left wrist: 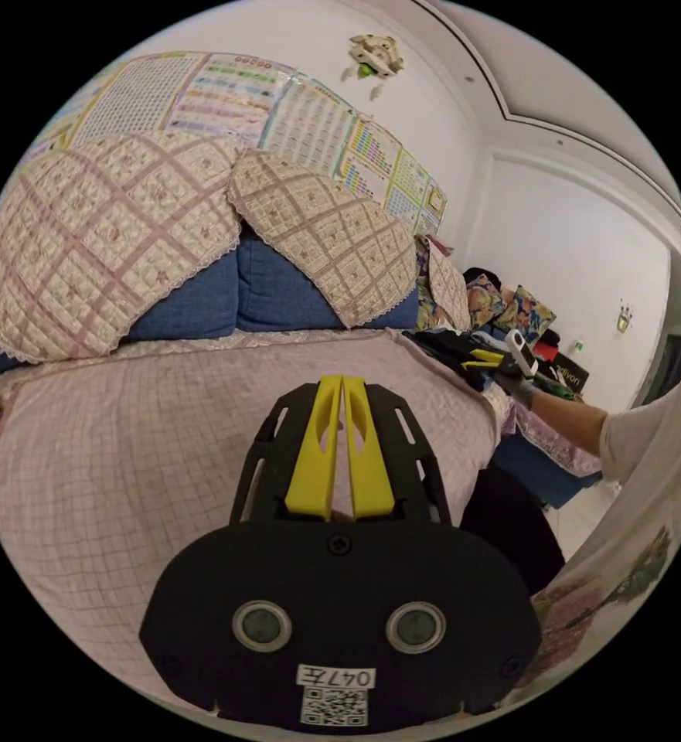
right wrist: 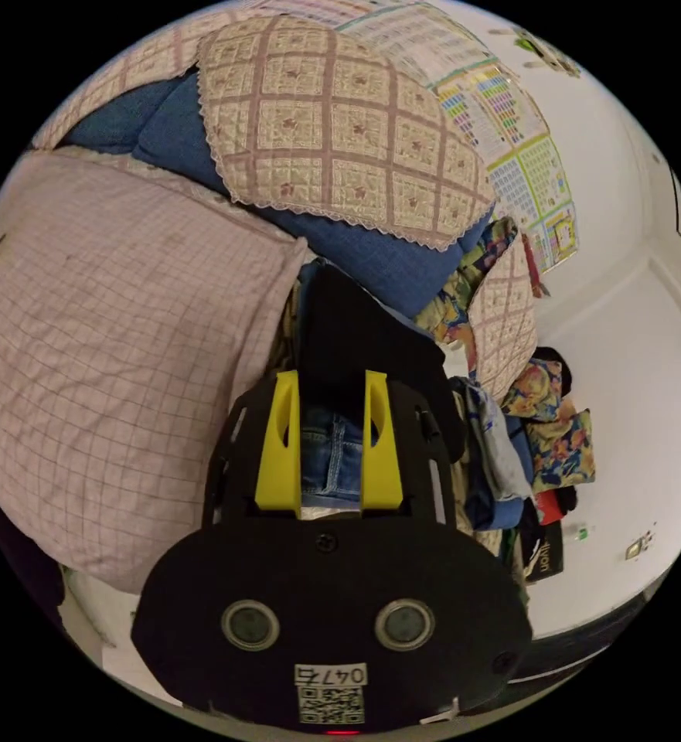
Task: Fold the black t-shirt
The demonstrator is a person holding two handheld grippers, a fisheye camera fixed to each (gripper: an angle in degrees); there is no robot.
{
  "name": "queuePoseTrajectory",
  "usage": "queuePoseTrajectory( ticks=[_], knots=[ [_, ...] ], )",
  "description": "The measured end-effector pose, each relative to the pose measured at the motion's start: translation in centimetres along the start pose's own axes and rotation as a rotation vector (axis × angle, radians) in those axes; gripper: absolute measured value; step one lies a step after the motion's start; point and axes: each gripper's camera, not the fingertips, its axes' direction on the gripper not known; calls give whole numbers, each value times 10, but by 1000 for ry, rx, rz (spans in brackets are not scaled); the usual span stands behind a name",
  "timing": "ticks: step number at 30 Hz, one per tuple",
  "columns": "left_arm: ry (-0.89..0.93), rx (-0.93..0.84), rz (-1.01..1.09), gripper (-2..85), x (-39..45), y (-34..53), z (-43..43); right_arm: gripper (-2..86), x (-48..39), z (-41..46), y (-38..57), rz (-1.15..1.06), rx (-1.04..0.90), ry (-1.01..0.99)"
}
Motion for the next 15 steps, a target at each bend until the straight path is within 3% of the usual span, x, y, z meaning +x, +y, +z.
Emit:
queuePoseTrajectory(
  ticks=[4, 12, 15],
  knots=[
    [42, -7, -12, -10, -15, -3, 20, 25, 33, -33, -1, 13, 18, -14],
    [12, -35, 35, -10, -22, -5, 43, 9, 189, -107, 26, 529, 115, -364],
    [7, -24, 24, -10, -30, -4, 45, 8, 223, -148, 39, 567, 164, -357]
  ],
)
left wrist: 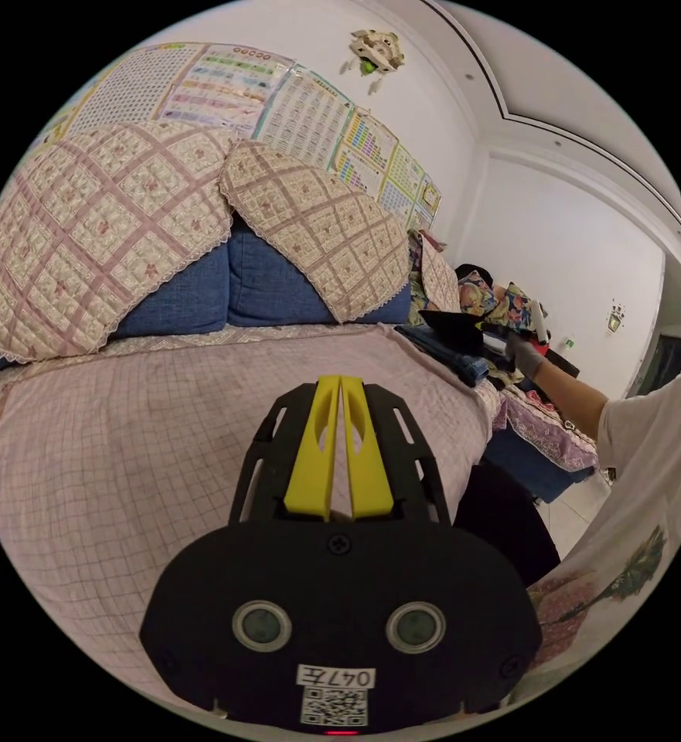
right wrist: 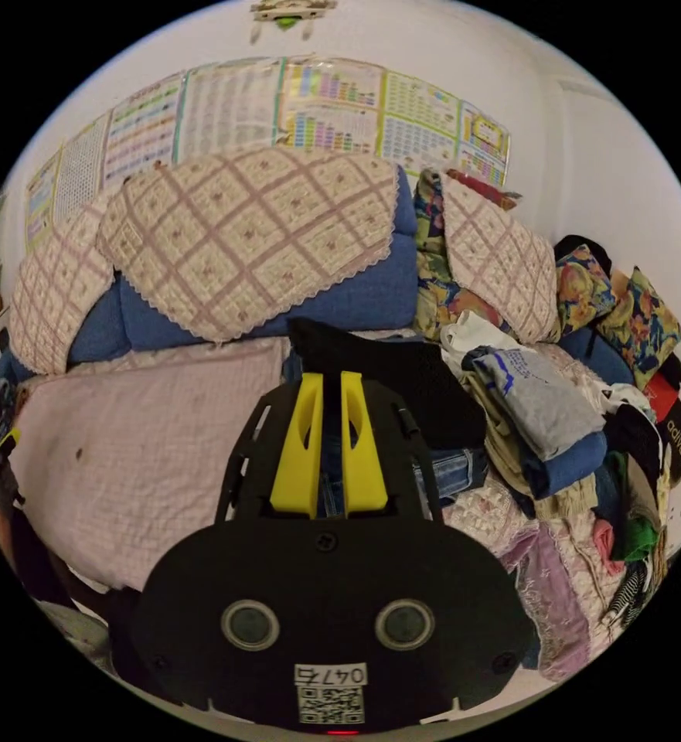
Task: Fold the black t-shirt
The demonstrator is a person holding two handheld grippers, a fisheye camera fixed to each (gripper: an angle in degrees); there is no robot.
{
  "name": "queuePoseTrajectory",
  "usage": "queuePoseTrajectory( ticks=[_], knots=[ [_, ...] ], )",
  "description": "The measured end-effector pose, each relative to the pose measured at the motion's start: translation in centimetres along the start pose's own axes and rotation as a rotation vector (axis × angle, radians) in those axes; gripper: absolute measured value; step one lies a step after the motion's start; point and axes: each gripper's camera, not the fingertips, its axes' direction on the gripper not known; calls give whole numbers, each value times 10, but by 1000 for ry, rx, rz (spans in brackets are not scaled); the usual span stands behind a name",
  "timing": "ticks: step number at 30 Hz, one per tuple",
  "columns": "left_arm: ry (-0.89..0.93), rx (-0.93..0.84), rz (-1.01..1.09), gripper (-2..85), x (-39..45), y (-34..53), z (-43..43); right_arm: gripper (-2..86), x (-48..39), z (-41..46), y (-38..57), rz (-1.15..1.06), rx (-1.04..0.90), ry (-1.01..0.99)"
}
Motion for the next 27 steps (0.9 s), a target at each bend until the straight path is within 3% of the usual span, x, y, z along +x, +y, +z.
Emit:
queuePoseTrajectory(
  ticks=[6, 14, 21, 27],
  knots=[
    [15, 18, -51, -9, -16, 4, 1, 4, 33, -90, -9, 72, 52, -136],
    [73, 48, -70, 22, -21, 8, -5, 4, 1, -242, -30, -62, 208, -449],
    [312, 144, -26, 160, 3, 3, -40, 4, -42, -336, -21, -196, 260, -874],
    [537, 259, 38, 206, 44, -35, -94, 1, -76, -367, 2, -291, 168, -1151]
  ],
)
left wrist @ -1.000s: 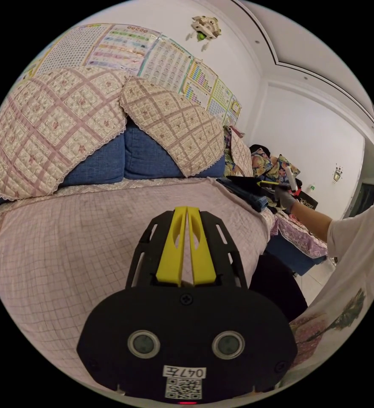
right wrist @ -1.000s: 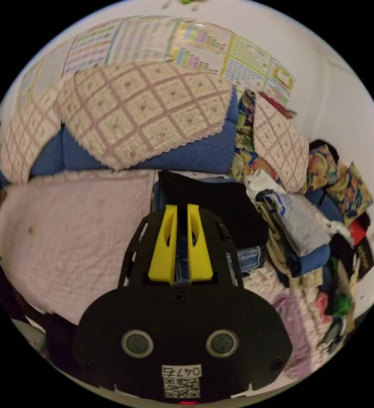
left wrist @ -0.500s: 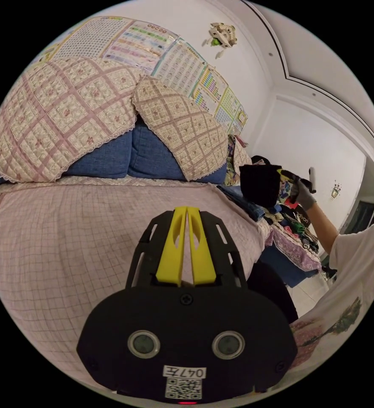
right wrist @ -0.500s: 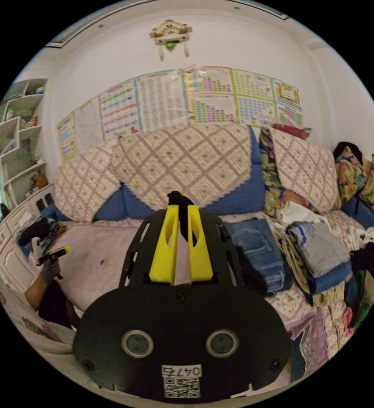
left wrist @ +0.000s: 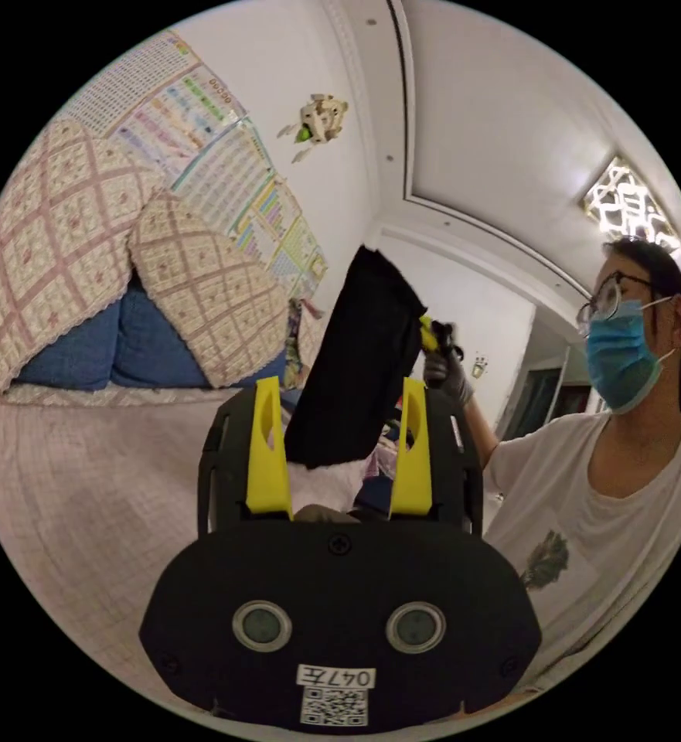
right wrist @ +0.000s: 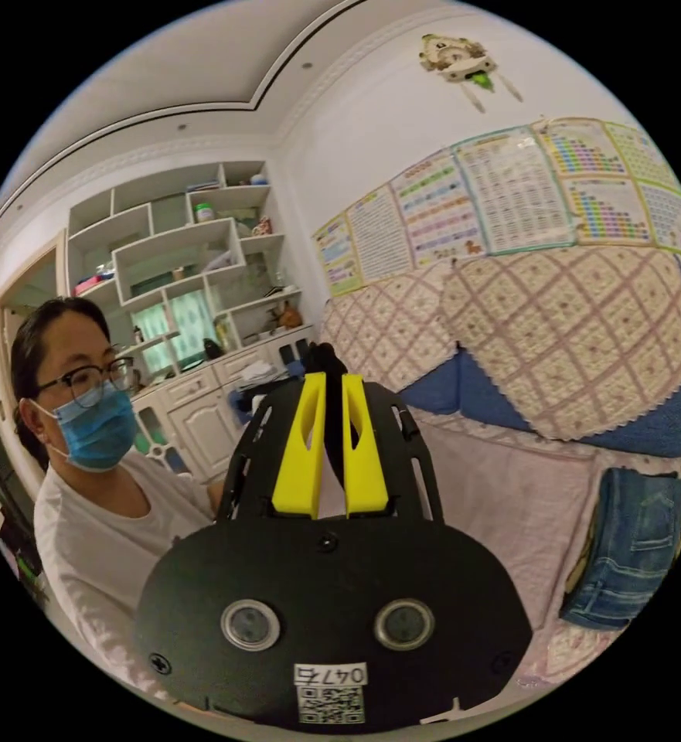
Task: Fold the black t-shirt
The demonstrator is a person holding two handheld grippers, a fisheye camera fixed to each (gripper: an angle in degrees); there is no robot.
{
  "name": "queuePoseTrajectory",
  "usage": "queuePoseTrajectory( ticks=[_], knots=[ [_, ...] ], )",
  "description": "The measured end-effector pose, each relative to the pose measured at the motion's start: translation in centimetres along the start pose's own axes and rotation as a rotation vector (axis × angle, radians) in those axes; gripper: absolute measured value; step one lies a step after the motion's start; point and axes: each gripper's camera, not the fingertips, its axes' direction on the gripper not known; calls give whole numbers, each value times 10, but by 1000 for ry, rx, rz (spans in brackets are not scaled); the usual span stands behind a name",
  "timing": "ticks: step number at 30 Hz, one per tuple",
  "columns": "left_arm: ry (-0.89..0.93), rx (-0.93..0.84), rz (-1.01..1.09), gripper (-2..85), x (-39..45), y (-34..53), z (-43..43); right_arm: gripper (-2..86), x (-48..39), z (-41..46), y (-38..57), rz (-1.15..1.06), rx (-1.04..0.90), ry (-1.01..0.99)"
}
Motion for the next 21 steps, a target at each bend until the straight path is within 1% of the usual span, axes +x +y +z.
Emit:
queuePoseTrajectory(
  ticks=[2, 3, 4, 5, 6, 7, 9, 10, 12, 14, 15, 16, 17, 18, 19, 20, 21],
  knots=[
    [16, -26, 49, 203, 15, -23, 7, 1, -8, 11, 0, -22, -62, -27],
    [29, -71, 79, 196, 23, -36, 17, 0, -10, 19, 0, -31, -106, -24],
    [47, -131, 106, 157, 30, -46, 30, 0, -9, 24, 0, -32, -127, -17],
    [59, -169, 129, 138, 33, -50, 38, 0, -5, 33, -1, -31, -162, 0],
    [52, -236, 176, 69, 39, -54, 54, 0, 4, 41, -2, -26, -181, 14],
    [-36, -284, 187, 31, 41, -56, 68, 0, 9, 45, -2, -23, -186, 21],
    [-144, -337, 236, 19, 40, -62, 85, 1, 31, 60, -10, -35, -193, 54],
    [-205, -335, 256, 15, 38, -69, 89, 1, 36, 63, -12, -51, -188, 68],
    [-258, -286, 288, 11, 37, -85, 84, 2, 51, 72, -22, -143, -122, 93],
    [-290, -237, 369, 13, 51, -96, 73, 5, 55, 76, -21, -227, -70, 65],
    [-332, -238, 454, 17, 69, -96, 68, 7, 56, 82, -15, -288, -71, 41],
    [-370, -282, 537, 24, 87, -90, 66, 9, 57, 85, -11, -314, -84, 34],
    [-377, -320, 570, 29, 94, -84, 66, 13, 59, 94, 3, -354, -132, 28],
    [-367, -426, 612, 41, 104, -69, 66, 20, 63, 107, 22, -376, -210, 22],
    [-344, -528, 607, 56, 108, -49, 63, 25, 66, 115, 33, -375, -259, 21],
    [-338, -564, 576, 75, 107, -39, 60, 48, 74, 128, 58, -338, -341, 30],
    [-327, -617, 484, 113, 104, -19, 47, 82, 83, 135, 84, -298, -381, 26]
  ],
)
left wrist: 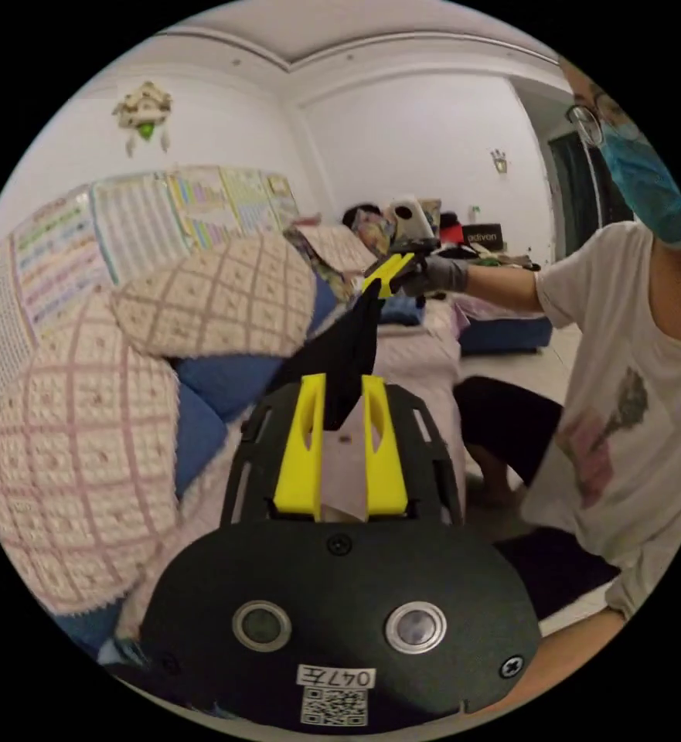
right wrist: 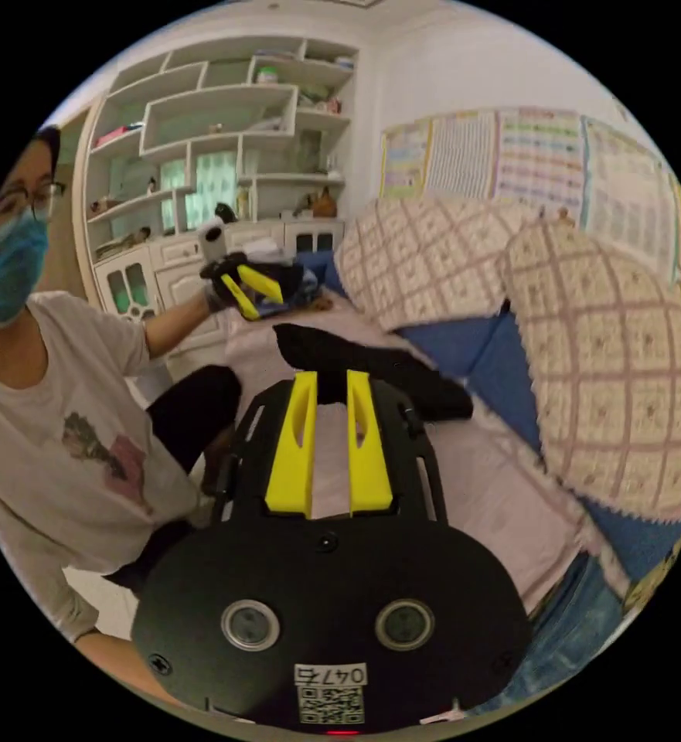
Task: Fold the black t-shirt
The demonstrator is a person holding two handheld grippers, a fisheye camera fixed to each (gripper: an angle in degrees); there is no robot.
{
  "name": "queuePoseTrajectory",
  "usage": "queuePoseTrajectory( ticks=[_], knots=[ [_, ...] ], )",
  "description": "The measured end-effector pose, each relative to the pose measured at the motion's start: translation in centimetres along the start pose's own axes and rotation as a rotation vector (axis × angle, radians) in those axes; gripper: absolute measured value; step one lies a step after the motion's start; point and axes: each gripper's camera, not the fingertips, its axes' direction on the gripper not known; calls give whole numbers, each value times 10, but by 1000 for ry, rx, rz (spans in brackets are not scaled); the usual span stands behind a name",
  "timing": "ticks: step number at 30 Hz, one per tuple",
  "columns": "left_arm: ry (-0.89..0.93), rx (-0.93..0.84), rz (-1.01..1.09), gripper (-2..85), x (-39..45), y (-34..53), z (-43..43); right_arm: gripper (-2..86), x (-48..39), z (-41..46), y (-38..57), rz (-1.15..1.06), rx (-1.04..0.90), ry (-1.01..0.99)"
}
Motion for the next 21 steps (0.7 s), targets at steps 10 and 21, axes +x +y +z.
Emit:
queuePoseTrajectory(
  ticks=[10, 21],
  knots=[
    [-344, -8, -418, 121, 113, 71, -70, 58, 31, -16, 129, 431, 327, 80],
    [-279, -187, -264, 111, 171, -49, 160, -11, 127, 70, 121, 718, 487, 406]
  ],
)
